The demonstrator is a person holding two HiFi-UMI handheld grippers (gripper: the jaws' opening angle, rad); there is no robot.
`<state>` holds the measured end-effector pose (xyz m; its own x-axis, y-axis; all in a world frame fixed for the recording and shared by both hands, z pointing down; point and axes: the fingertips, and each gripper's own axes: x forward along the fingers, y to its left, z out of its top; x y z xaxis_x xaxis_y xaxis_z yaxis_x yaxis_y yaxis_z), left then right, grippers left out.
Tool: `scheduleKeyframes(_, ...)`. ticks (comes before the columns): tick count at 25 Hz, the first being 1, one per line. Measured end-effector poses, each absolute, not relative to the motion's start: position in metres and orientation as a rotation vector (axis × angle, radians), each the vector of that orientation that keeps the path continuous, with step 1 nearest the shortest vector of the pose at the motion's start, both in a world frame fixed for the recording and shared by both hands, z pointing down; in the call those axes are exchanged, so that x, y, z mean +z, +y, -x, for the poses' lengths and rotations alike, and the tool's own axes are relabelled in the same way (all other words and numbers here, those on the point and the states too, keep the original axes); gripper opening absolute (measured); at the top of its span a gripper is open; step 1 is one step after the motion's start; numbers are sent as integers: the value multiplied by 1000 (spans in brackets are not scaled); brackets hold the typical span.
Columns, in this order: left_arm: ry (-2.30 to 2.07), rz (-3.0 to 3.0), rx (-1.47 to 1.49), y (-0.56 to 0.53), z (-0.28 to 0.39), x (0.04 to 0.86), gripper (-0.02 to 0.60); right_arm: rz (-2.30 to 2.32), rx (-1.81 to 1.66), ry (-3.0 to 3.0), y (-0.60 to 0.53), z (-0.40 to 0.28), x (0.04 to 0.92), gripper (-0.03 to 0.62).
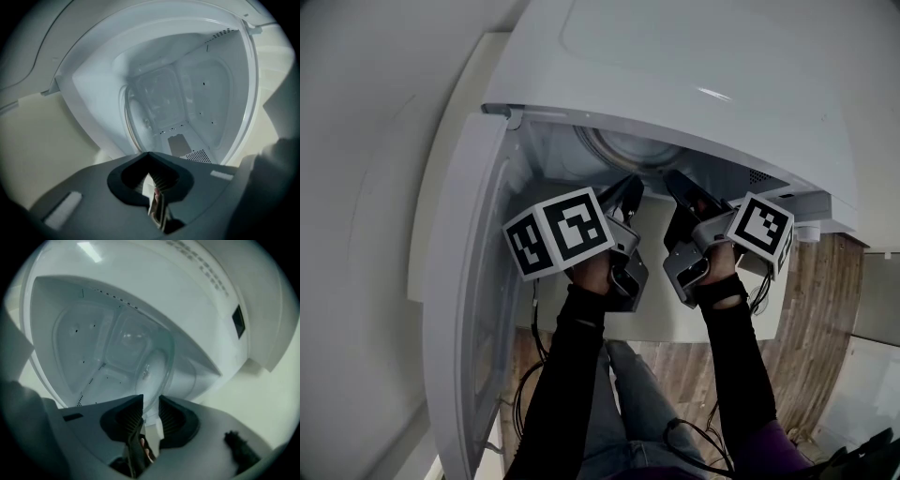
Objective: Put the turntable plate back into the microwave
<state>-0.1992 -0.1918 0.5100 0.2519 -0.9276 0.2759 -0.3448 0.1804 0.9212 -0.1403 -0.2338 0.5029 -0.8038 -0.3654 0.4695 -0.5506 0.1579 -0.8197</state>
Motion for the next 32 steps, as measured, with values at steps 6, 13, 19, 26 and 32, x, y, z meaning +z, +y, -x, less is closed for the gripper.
scheduleKeyframes(6, -1281, -1366, -658, -194, 197, 512, 9, -831, 1735, -2256, -220, 140, 502, 94)
scheduleKeyframes(13, -1311, -1365, -638, -192, 201, 512, 9, -820, 1752, -2259, -218, 137, 503, 94)
scheduleKeyframes(19, -1351, -1368, -589, -187, 203, 513, 9, -833, 1690, -2281, -216, 132, 499, 94)
scheduleKeyframes(26, -1485, -1434, -496, -167, 195, 498, 8, -752, 1627, -2393, -202, 135, 476, 89)
scheduleKeyframes(32, -1662, -1544, -528, -135, 176, 447, 8, -758, 1351, -2498, -178, 112, 435, 28)
